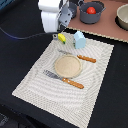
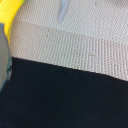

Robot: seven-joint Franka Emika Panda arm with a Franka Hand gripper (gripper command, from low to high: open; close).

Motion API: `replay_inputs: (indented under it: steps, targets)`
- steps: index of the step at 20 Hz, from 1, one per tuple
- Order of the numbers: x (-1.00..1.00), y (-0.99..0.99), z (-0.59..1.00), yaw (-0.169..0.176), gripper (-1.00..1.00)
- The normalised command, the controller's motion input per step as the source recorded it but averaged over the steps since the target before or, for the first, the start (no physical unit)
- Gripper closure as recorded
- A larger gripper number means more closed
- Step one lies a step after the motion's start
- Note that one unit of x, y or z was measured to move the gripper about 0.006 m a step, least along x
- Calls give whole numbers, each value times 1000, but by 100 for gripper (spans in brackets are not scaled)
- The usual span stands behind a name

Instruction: Interact with the objects in diverse but meaningful ways.

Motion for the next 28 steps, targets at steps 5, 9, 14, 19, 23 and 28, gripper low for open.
replay_inputs:
  steps: [5, 9, 14, 19, 23, 28]
  targets:
    - [-399, 490, 89, 36, -100]
    - [-214, 524, 144, 16, -100]
    - [214, 452, 540, -42, -100]
    - [394, 263, 425, -116, -100]
    - [558, 206, 495, -120, -100]
    - [558, 281, 313, -78, -100]
